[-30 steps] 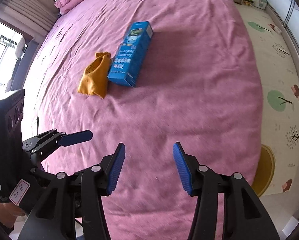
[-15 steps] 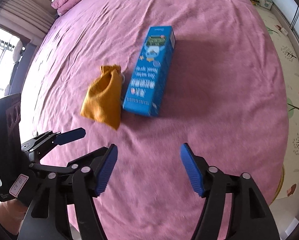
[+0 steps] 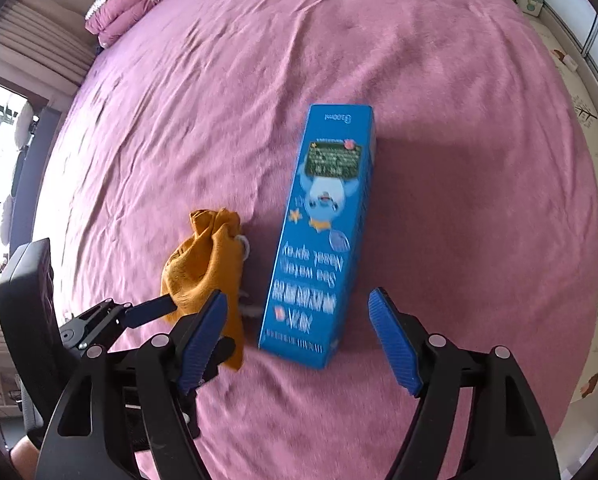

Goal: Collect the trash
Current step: 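Grasp the orange pouch with the left tool while the right grasps the blue nasal spray box, then carry the orange pouch and blue box over the yellow bin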

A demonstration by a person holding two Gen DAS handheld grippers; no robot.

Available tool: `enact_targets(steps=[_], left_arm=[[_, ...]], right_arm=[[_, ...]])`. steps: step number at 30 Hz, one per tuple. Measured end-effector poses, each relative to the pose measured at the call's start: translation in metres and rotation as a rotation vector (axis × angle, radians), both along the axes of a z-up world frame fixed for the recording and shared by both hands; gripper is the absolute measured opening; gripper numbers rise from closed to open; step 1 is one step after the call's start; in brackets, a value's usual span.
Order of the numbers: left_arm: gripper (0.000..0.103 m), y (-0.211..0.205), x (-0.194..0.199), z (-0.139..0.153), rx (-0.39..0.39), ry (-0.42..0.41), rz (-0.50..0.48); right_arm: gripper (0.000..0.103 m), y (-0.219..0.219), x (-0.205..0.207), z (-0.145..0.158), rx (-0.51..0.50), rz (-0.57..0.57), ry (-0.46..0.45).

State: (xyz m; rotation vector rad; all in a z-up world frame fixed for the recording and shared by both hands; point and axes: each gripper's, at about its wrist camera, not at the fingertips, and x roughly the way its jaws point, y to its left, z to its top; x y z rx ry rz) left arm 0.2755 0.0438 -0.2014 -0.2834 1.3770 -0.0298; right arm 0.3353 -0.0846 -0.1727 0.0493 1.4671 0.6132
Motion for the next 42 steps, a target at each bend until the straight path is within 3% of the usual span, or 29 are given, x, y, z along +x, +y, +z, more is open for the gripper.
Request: enact_targets(steps=[8,13,23,26,32,42], left_arm=[[0.081,0.007,0.022,-0.023,-0.019,0.032,0.026],[0.080,0.015,0.016,-0.030,-0.083,0.031,0.058],[0.038,0.041,0.005,-0.027,-0.067,0.027,0.069],[0.031,0.047,-0.001,-0.024,-0.061,0.023,0.072],[0.028,0.041,-0.022,-0.009,-0.034,0.012,0.018],[0.027,-0.017,-0.078,0.010,-0.047,0.037,-0.049]], right_arm=[[0.071,0.014,0.018,-0.025,-0.064,-0.003,0.022],[0.067,0.021,0.022,-0.040,-0.109,0.030,0.038],[0.046,0.017,0.005,-0.042,-0.125,0.152,0.004],[0.044,0.010,-0.004,-0.039,-0.134,0.189,-0.002],[0.044,-0.020,-0.034,-0.031,-0.111,0.202,0.012],[0.044,-0.082,-0.096,-0.006,-0.118,0.253,0.015]])
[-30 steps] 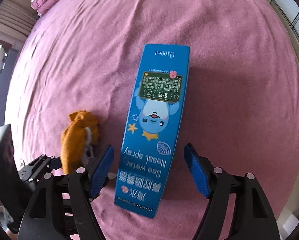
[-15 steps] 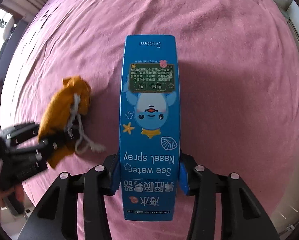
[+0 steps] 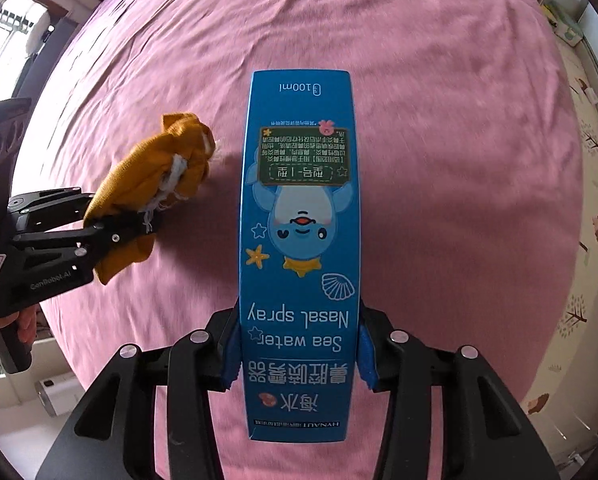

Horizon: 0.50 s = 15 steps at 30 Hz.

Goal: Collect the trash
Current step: 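Carry the orange pouch and blue box over the yellow bin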

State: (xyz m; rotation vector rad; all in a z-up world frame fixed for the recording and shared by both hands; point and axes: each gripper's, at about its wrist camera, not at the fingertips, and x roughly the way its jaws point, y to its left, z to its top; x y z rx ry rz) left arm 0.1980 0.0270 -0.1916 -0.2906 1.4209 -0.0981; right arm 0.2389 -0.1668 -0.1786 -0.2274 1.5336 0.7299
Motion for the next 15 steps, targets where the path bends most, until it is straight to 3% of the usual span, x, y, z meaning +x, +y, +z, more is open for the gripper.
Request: enact_targets(steps=[9,15], left_arm=[[0.027,-0.074,-0.066,0.019,-0.074,0.015,-0.026],[0.027,-0.130,-0.088,0.033,-0.104,0.007,-0.069]], right_arm=[[0.044,-0.056,-0.053,0.031,0.023,-0.071,-0.002],[0.044,-0.105,-0.083,0.041,0.036,-0.146,0.002]])
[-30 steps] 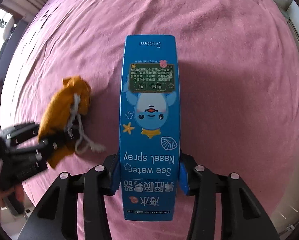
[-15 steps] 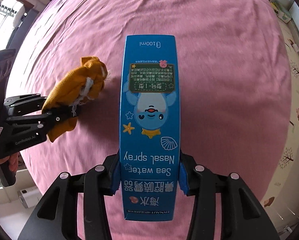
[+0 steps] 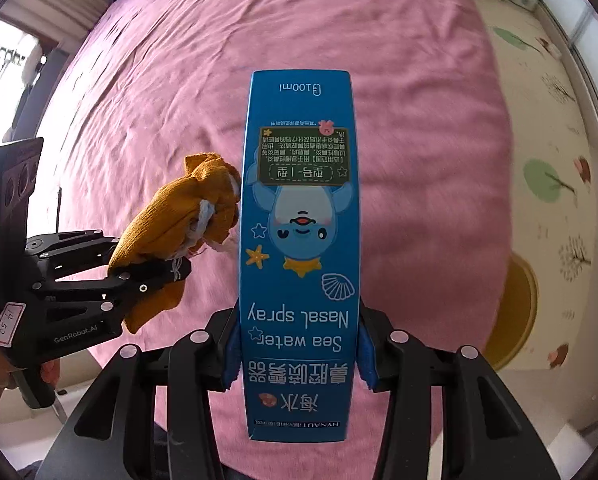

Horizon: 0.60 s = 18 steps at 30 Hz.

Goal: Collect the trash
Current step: 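Carry the orange pouch and blue box over the yellow bin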

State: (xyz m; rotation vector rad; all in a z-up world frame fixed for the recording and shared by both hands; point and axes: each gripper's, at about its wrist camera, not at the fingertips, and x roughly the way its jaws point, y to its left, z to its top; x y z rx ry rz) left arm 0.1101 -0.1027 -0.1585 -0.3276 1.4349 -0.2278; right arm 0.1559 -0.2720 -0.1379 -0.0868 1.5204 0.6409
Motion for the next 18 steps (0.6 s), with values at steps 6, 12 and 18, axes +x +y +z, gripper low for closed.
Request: enact_targets(steps=[6,12,18], left_arm=[[0.027,-0.057,-0.013,0.005,-0.023,0.012,-0.073],[0.027,-0.127,-0.007,0.002,-0.044,0.037,-0.177],[0.027,-0.197,0.015,-0.001,-0.047,0.047,-0.262]], right_arm=[[0.044,-0.058,-0.019,0.003,0.010,-0.094,0.013],[0.044,-0.125,-0.027,0.002,0.009,-0.214,0.022],[0.044,-0.197,-0.030,-0.001,0.015,-0.347,0.025]])
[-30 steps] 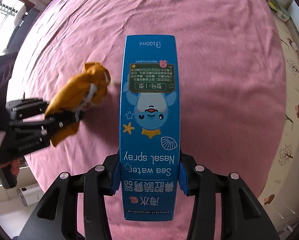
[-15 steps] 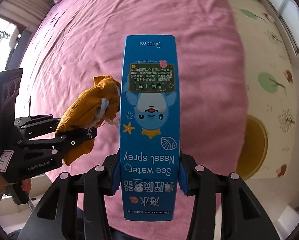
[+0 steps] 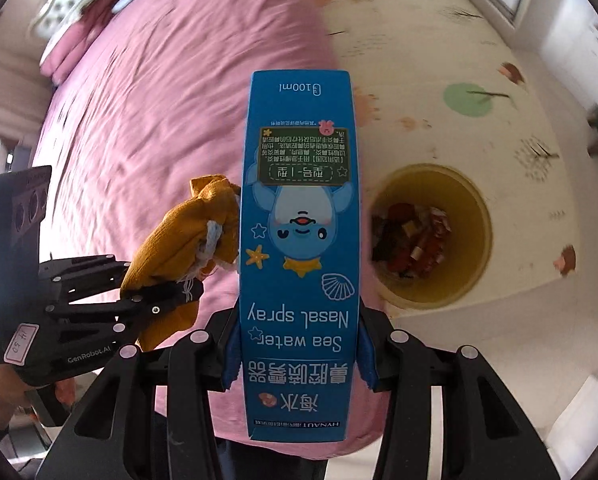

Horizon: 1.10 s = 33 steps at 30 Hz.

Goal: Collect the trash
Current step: 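Carry the orange pouch and blue box over the yellow bin, then open both tools to drop pouch and box into the bin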

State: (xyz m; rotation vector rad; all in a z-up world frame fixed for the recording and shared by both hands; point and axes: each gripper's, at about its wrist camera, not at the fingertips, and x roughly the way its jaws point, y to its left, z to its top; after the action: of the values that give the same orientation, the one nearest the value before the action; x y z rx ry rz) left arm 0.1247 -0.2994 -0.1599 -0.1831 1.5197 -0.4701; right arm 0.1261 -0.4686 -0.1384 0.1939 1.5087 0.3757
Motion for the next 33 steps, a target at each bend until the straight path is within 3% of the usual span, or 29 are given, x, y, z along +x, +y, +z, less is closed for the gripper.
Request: enact_targets(steps=[8,18,19,21,22,23,28,33], left_arm=[[0.027,-0.087,0.040,-0.007,-0.009,-0.007,-0.110],[0.027,-0.163,0.080,-0.017,-0.053,0.011,-0.182],[0.030,-0.169,0.082,-0.016,-0.065,0.012,-0.188],[0.047,-0.175,0.084,-0.013,-0.072,-0.011,-0.198],[0.067,-0.179,0.088,-0.012,-0.079,-0.020,-0.200],[0.079,-0.183,0.089,-0.010,-0.081,-0.037,-0.201],[0.079,-0.186,0.092,-0.006,-0.068,-0.058,-0.221],[0.079,-0.177,0.084,0.000,-0.048,-0.068,-0.230]], right_arm=[[0.044,-0.092,0.002,-0.011,-0.014,-0.161,0.009],[0.045,-0.156,0.005,-0.021,-0.031,-0.265,0.012],[0.045,-0.160,0.006,-0.020,-0.028,-0.272,0.009],[0.049,-0.172,0.008,-0.017,-0.042,-0.309,-0.013],[0.054,-0.179,0.009,-0.017,-0.046,-0.327,-0.012],[0.054,-0.184,0.011,-0.017,-0.047,-0.348,-0.017],[0.054,-0.199,0.009,-0.018,-0.028,-0.403,-0.005],[0.054,-0.189,0.010,-0.020,-0.018,-0.386,0.008]])
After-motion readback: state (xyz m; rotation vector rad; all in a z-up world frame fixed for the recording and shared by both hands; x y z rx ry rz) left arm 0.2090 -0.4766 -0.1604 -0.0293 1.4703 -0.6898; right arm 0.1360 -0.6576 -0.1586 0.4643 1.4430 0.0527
